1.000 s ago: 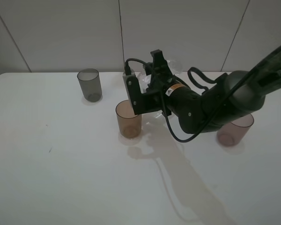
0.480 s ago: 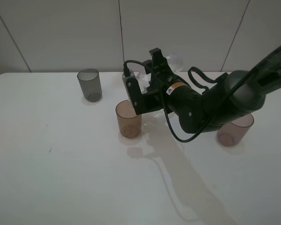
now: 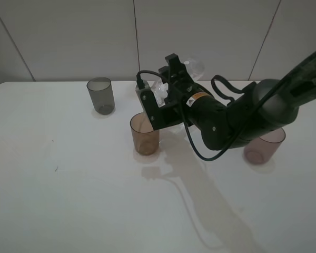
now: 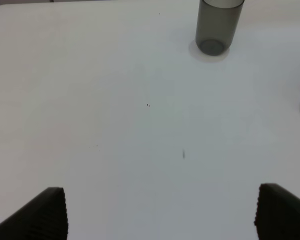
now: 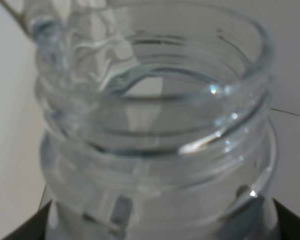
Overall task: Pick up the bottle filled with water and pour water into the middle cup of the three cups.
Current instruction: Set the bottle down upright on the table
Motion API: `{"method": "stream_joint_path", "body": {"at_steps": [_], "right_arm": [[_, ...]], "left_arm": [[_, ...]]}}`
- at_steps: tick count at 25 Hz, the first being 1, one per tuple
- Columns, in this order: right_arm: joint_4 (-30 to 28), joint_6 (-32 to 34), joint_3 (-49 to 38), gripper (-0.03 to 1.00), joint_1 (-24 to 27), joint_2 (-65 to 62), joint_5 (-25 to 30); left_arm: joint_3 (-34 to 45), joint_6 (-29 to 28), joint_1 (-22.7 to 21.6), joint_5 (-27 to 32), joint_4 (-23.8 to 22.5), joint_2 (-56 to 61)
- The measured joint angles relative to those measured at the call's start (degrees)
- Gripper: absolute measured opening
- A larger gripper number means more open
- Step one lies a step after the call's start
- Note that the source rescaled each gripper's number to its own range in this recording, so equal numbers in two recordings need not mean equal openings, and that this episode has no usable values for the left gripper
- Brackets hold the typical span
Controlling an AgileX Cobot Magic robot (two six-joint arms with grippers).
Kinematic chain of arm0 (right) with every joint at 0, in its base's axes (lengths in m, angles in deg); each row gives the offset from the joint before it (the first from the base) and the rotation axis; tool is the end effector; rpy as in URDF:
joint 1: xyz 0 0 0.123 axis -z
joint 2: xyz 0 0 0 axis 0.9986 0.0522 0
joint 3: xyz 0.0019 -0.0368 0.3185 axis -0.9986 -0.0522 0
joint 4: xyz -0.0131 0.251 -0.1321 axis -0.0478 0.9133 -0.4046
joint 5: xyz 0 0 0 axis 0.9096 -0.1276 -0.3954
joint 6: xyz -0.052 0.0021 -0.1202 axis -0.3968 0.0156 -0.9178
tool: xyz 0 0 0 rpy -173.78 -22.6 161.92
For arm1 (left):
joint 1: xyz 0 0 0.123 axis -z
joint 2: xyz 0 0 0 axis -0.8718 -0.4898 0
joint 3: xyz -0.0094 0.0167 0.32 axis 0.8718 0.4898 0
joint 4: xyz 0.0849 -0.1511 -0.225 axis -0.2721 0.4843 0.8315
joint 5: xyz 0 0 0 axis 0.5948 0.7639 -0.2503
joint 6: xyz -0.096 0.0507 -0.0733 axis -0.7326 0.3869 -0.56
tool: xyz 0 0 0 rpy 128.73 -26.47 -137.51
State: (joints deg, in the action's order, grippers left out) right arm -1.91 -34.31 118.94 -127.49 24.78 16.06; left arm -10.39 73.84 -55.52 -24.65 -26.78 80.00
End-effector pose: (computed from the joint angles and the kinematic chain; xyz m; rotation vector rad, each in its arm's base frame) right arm 0.3591 0.2534 0.1246 -1.7173 0.8796 -0.9927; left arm 0.0223 -0.0020 0.2756 0.0704 2.0360 -0.0697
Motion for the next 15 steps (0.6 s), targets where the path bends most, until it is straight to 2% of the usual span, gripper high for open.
{"method": "stream_joint_path", "body": {"at_steps": [15], "right_arm": [[-0.70, -5.40, 0.07, 0.02, 0.00, 0.00, -0.95]], "left_arm": [[0.00, 0.00, 0.00, 0.00, 0.00, 0.00]]}}
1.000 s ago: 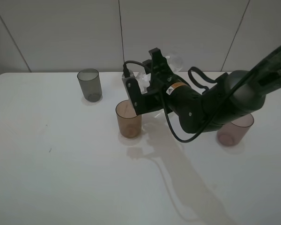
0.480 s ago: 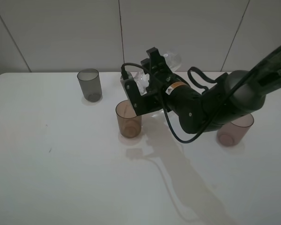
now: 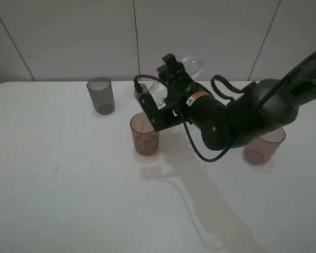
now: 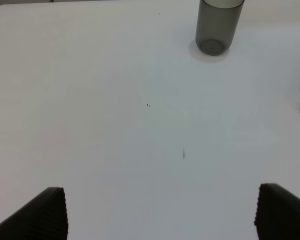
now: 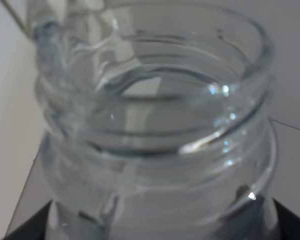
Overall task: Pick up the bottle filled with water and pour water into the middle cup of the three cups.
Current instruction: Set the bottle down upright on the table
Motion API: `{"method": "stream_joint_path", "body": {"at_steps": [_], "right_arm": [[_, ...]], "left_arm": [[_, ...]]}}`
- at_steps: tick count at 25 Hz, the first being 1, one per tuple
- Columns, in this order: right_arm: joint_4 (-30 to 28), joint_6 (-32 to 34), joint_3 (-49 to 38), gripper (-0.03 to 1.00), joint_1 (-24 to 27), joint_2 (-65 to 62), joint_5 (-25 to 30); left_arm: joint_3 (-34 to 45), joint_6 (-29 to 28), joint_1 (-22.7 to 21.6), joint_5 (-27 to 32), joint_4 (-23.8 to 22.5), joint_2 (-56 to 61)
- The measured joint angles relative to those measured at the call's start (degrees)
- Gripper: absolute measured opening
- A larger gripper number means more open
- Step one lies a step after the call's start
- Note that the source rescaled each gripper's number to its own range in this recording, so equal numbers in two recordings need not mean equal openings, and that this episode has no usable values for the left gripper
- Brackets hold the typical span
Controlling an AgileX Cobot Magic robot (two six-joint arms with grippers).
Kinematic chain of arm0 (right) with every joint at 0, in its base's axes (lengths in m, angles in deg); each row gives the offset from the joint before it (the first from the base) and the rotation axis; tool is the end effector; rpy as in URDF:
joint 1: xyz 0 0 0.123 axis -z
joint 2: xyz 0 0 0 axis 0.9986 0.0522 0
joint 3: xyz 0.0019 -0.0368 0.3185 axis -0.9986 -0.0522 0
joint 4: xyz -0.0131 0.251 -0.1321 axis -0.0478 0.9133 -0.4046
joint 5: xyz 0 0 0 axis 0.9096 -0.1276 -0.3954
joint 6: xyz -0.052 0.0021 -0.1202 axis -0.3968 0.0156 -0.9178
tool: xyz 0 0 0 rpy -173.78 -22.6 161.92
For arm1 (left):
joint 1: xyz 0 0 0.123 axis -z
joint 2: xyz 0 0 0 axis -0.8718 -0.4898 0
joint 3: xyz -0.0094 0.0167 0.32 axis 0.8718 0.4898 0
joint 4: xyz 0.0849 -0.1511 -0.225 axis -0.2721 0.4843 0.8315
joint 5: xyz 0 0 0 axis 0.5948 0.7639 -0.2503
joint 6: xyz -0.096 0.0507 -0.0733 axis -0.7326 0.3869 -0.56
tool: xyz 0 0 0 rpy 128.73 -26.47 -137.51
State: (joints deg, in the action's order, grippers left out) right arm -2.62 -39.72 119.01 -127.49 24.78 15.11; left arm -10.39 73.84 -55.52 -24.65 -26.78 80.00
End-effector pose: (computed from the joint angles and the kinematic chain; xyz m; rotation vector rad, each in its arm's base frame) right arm 0.3595 0.2545 0.1272 -1.7594 0.7855 -1.0648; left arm 0.0223 -0.0020 0.2756 0.0704 2.0360 -0.0697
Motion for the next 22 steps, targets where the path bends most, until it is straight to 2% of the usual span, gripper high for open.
{"method": "stream_joint_path", "body": {"at_steps": [15, 22], "right_arm": [[-0.77, -5.85, 0.00, 0.02, 0.00, 0.00, -1.00], [-1.26, -6.56, 0.00, 0.02, 0.00, 0.00, -2.33]], "left_arm": [[0.00, 0.00, 0.00, 0.00, 0.00, 0.00], [0.00, 0.00, 0.00, 0.00, 0.00, 0.00]]}}
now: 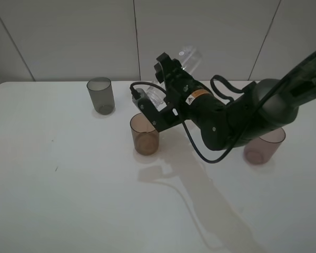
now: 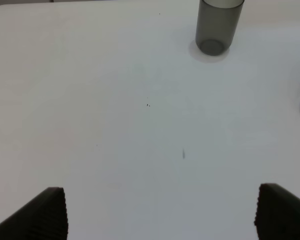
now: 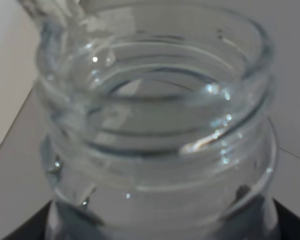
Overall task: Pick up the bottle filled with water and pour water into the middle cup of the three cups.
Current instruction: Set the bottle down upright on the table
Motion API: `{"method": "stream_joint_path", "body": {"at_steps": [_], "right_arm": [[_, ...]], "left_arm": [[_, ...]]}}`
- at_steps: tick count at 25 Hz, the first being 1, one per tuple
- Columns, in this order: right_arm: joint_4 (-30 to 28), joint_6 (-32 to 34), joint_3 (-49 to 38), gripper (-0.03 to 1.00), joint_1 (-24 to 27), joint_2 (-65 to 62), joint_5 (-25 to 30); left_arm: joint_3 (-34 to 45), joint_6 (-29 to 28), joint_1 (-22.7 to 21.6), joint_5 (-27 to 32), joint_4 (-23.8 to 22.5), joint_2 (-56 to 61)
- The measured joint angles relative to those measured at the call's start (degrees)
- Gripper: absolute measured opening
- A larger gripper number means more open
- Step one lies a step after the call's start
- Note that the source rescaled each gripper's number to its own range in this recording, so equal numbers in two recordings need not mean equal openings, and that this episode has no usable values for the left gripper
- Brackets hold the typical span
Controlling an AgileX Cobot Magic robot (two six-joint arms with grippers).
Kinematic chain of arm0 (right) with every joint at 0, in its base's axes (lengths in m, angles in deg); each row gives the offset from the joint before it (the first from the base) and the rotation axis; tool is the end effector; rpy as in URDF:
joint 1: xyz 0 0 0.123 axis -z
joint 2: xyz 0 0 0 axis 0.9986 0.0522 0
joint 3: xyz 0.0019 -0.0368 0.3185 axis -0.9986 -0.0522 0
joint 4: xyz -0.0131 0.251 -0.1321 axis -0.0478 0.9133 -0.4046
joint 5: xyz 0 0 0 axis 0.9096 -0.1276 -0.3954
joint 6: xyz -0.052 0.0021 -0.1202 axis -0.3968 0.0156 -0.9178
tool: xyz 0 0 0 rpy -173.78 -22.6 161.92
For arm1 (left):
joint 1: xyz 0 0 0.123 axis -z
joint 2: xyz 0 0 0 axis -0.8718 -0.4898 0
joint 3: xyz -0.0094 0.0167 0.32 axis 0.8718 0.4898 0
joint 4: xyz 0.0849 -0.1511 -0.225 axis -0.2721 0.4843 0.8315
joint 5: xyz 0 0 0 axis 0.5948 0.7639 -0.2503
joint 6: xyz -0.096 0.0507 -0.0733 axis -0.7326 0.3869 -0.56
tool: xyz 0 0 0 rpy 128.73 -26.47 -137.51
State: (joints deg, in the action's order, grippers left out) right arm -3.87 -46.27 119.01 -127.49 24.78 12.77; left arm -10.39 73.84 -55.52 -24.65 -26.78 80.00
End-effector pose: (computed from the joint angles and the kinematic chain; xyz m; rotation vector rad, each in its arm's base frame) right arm 0.3601 0.2561 0.1328 -1.7883 0.6572 -1.1657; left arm 0.0223 -0.0020 0.2756 0.0704 2.0360 -0.0697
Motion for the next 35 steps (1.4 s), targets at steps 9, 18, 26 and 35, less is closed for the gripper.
{"method": "stream_joint_path", "body": {"at_steps": [9, 18, 26, 35], "right_arm": [[-0.39, -0.04, 0.07, 0.02, 0.00, 0.00, -0.36], [-0.39, -0.04, 0.07, 0.02, 0.00, 0.00, -0.36], [-0.39, 0.06, 0.07, 0.02, 0.00, 0.00, 0.52], [1.34, 17.07, 0.46, 0.02, 2.13, -0.65, 10.03]], "left_arm": [[0.00, 0.00, 0.00, 0.00, 0.00, 0.00], [0.00, 0.00, 0.00, 0.00, 0.00, 0.00], [0.00, 0.00, 0.00, 0.00, 0.00, 0.00], [0.00, 0.00, 0.00, 0.00, 0.00, 0.00]]}}
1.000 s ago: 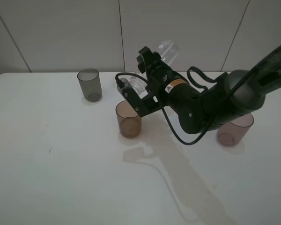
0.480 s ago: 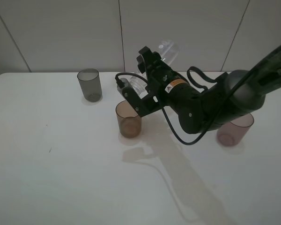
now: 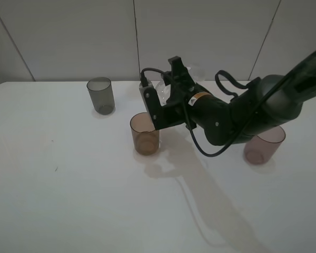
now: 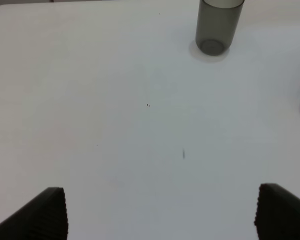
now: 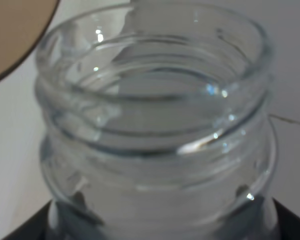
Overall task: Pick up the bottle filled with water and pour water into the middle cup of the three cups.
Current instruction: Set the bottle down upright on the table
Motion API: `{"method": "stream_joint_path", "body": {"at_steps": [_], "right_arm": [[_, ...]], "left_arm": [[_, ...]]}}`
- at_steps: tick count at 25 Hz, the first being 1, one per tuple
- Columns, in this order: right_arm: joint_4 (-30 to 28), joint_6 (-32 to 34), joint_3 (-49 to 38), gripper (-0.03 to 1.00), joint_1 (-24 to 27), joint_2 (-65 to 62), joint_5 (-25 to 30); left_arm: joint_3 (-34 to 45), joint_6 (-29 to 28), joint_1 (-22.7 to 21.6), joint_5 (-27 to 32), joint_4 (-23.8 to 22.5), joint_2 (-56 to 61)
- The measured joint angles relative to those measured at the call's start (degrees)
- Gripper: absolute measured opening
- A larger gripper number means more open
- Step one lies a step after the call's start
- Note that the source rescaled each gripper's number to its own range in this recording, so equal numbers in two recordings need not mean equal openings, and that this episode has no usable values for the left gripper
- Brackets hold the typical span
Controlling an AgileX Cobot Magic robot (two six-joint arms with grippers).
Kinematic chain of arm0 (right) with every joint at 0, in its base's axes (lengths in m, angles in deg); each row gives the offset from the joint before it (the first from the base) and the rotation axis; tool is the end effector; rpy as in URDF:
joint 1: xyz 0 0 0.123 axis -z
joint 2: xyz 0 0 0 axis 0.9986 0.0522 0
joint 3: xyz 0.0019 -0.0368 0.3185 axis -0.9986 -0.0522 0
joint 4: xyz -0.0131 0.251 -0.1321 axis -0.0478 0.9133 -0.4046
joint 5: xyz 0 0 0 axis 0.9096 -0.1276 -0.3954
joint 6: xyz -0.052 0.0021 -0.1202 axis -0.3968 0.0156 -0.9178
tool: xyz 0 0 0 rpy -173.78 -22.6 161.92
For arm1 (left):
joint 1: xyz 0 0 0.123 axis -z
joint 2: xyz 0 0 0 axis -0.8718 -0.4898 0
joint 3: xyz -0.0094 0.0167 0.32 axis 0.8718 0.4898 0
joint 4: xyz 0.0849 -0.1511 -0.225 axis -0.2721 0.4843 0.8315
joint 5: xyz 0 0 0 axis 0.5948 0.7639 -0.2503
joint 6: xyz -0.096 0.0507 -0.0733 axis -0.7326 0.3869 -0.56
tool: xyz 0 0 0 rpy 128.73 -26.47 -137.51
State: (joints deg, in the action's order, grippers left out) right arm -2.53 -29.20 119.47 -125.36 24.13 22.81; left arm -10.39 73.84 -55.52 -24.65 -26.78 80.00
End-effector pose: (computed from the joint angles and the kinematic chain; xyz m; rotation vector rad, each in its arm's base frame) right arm 0.3649 0.2437 0.1178 -1.7396 1.0042 -0.8846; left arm 0.0223 -0.0020 0.2756 0.0704 2.0360 -0.0697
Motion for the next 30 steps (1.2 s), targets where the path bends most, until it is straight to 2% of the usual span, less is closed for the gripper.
{"method": "stream_joint_path", "body": {"at_steps": [4, 8, 11, 14, 18, 21, 23, 26, 30], "right_arm": [[0.41, 10.48, 1.62, 0.02, 3.11, -1.41, 6.43], [-2.39, 22.08, 4.51, 0.02, 6.62, -1.95, 12.91], [-7.19, 34.30, 6.50, 0.02, 9.73, -2.00, 18.18], [-13.28, 49.32, 7.81, 0.02, 13.25, -2.00, 20.27], [-21.16, 72.19, 8.19, 0.02, 17.35, -1.86, 19.38], [-25.90, 90.47, 8.37, 0.02, 19.20, -0.83, 16.07], [-28.31, 98.24, 8.37, 0.02, 19.70, 0.31, 13.46], [-29.63, 102.43, 8.40, 0.02, 19.87, 2.52, 9.21], [-29.78, 103.20, 8.44, 0.02, 19.87, 6.00, 4.30]], "left_arm": [[0.00, 0.00, 0.00, 0.00, 0.00, 0.00], [0.00, 0.00, 0.00, 0.00, 0.00, 0.00], [0.00, 0.00, 0.00, 0.00, 0.00, 0.00], [0.00, 0.00, 0.00, 0.00, 0.00, 0.00], [0.00, 0.00, 0.00, 0.00, 0.00, 0.00], [0.00, 0.00, 0.00, 0.00, 0.00, 0.00], [0.00, 0.00, 0.00, 0.00, 0.00, 0.00], [0.00, 0.00, 0.00, 0.00, 0.00, 0.00], [0.00, 0.00, 0.00, 0.00, 0.00, 0.00]]}}
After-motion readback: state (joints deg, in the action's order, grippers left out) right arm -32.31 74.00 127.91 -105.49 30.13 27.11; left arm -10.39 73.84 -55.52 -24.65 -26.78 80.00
